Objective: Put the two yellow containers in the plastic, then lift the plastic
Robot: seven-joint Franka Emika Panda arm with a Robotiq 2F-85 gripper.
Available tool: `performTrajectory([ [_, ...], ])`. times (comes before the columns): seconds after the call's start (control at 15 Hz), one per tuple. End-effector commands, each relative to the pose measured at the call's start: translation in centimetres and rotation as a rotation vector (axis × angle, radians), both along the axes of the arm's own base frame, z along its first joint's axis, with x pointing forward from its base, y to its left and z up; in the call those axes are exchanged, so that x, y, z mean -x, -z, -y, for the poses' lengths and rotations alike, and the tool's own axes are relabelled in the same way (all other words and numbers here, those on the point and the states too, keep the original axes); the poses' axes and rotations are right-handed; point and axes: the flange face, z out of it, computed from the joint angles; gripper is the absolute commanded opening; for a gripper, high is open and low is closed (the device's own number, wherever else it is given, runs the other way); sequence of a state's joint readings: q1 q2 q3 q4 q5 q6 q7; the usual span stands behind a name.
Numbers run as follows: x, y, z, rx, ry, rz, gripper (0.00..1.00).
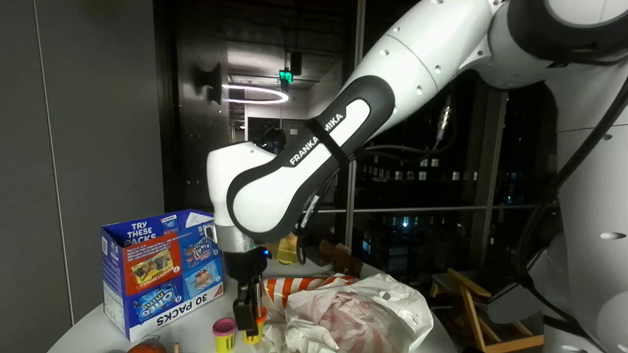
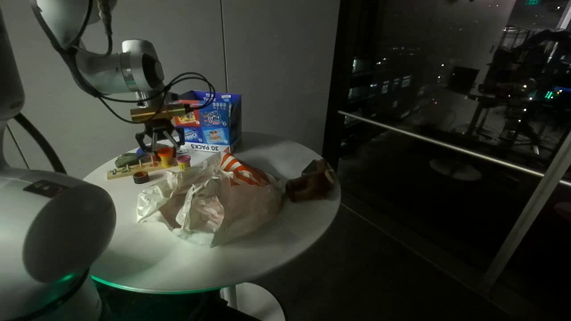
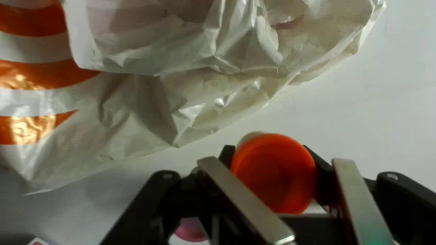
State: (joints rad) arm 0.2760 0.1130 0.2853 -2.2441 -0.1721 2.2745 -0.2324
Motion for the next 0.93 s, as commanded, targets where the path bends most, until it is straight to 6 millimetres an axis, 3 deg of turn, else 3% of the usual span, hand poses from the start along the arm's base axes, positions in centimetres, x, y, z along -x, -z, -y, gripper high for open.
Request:
performTrajectory([
  [0.0,1.1,-6.2,4.4,-0.004,0.144,0.052,0.24],
  [0.13,1.5,-8.4,7.4,0.009,0.238,0.077,0.24],
  [0.33,2.0,-9.4,12.5,0.049,0.396,0.076,0.24],
  [0.6,3.3,-6.7,17.3,0.089,0.518,-0.072,0.24],
  [0.87,4.2,-2.6,18.6,0.085,0.529,-0.172,0.24],
])
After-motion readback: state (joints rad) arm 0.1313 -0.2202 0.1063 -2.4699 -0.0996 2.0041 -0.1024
